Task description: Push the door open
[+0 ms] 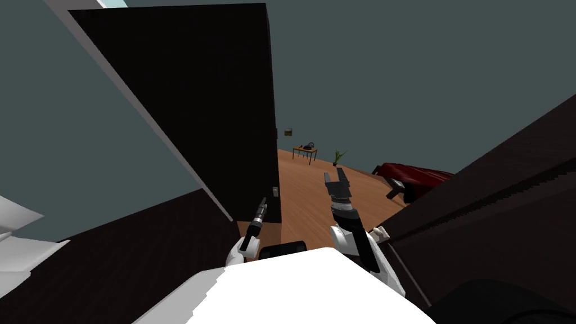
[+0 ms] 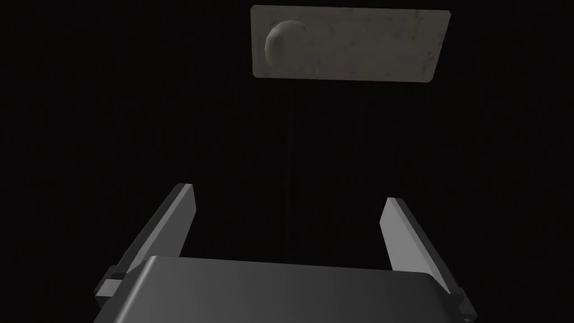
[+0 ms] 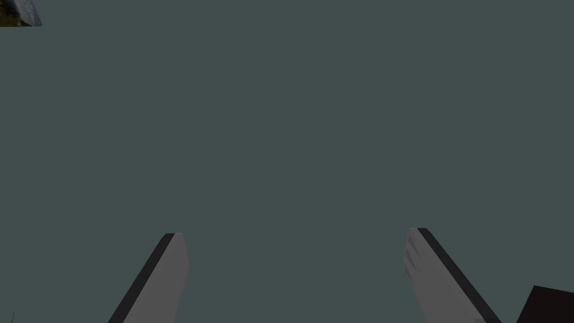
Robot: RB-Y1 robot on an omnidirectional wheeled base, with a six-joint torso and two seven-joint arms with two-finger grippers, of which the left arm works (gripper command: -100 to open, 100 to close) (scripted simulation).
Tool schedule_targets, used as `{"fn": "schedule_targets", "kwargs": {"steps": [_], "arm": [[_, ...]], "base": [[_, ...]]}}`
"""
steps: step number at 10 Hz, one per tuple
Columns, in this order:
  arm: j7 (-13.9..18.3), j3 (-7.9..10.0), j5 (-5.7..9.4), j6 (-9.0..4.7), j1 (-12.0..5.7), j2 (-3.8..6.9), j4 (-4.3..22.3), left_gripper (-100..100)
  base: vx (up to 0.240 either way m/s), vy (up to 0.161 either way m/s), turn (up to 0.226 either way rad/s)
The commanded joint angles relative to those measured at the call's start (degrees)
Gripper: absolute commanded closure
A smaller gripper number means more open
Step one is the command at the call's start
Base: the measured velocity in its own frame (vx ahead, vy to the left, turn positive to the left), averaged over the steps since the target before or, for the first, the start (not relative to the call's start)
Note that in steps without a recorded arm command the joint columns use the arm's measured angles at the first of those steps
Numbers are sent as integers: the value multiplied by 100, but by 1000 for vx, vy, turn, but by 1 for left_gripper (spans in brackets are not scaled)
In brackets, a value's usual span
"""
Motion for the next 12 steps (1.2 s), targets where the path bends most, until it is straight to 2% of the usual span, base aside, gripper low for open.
{"fn": "schedule_targets", "kwargs": {"steps": [1,2,3,4,5,6,8,10,12], "arm": [[-89,-31,-18,64,79,-201,-140,-100],[-89,-31,-18,64,79,-201,-140,-100],[-132,-38,-22,77,92,-336,-156,-100],[-155,-42,-25,84,99,-421,-165,-100],[-121,-55,-32,134,153,-347,-283,-100],[-132,-44,-26,141,160,-178,-291,-100],[-142,-19,-15,115,155,-39,-267,-100],[-151,4,-4,91,150,-20,-245,-100],[-159,26,6,69,145,-96,-225,-100]], "base": [[-179,8,77],[-108,-9,22],[-83,-23,61],[-93,-58,42],[-40,-33,8],[121,11,-20],[254,-6,-31],[237,-42,-23],[164,-72,-22]]}}
